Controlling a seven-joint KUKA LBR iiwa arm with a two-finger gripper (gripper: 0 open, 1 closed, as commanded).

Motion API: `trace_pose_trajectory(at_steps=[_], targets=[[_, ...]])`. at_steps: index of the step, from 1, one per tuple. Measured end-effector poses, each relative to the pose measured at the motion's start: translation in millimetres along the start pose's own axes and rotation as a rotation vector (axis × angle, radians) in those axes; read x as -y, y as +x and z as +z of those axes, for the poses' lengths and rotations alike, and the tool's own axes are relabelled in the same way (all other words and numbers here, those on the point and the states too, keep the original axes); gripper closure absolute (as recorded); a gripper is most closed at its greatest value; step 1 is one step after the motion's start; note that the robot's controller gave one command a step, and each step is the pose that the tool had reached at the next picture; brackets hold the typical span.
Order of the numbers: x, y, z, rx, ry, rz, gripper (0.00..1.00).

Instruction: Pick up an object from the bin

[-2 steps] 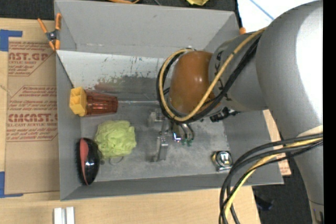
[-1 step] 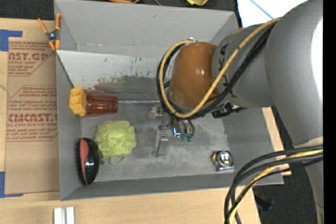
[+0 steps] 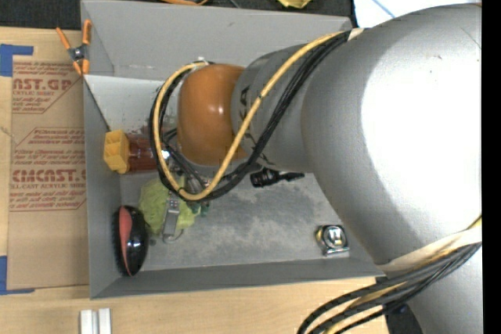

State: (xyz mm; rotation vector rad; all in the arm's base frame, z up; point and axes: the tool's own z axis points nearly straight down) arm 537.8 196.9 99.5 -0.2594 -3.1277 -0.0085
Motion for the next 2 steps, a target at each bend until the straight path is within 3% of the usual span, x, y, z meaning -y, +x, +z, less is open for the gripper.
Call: trace_pose_trajectory(at_steps=[1,2], targets=[[25.8,-13.8,29.4,0.012,0.007,-0.382,0.0],[38.6,22.4,29.3,0.002,0.001,-0.159,1.0]])
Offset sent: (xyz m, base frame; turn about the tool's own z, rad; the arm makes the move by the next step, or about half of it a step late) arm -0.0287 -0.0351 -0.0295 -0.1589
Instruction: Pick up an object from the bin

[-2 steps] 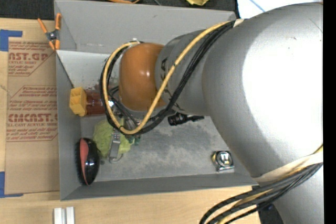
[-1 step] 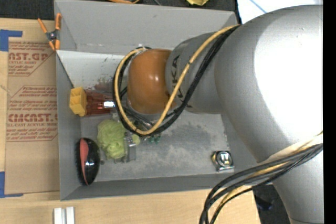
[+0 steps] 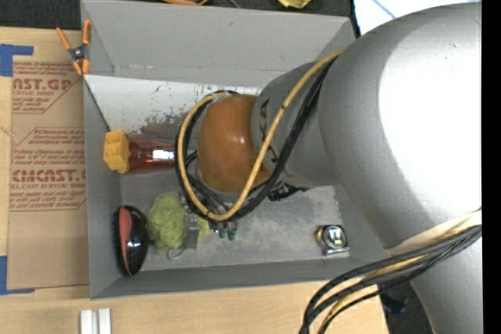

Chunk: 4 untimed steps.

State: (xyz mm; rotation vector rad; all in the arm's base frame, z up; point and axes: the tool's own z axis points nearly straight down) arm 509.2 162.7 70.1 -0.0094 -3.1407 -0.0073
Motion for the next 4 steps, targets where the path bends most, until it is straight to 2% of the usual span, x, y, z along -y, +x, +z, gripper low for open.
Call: trace_pose_trajectory(at_steps=[2,3,4], targets=[[-0.1,0.1,-1.6,0.0,0.0,0.0,1.0],[0.2,2.6,-23.9,-0.008,0.001,-0.001,1.0],[-0.8,0.2,-49.6,0.001,-0.001,-0.001,1.0]])
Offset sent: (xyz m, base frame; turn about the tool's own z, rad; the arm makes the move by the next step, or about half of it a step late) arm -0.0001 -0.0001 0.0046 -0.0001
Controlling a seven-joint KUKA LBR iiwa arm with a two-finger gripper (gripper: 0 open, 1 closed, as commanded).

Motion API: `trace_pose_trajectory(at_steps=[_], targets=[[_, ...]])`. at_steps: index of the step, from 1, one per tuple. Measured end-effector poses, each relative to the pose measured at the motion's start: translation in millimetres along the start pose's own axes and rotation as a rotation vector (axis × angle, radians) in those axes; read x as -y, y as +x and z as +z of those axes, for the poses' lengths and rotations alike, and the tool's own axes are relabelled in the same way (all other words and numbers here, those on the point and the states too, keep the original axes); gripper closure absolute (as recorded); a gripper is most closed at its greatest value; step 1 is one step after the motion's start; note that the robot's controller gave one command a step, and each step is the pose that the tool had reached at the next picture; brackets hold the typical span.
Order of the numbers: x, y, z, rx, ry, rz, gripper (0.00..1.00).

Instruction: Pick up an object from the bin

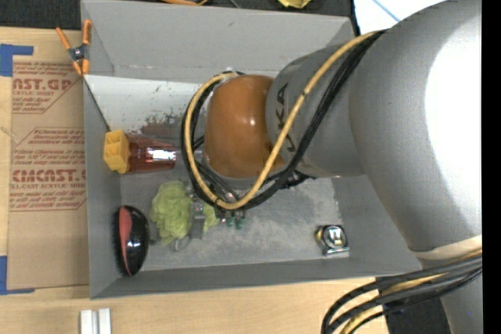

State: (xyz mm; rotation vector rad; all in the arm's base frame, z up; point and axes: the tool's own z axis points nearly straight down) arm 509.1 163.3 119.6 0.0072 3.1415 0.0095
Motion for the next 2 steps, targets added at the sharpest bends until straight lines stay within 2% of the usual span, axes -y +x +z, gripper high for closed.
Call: trace_pose_trajectory(at_steps=[2], targets=[[-0.4,1.6,-40.4,-0.005,0.0,-0.001,1.0]])
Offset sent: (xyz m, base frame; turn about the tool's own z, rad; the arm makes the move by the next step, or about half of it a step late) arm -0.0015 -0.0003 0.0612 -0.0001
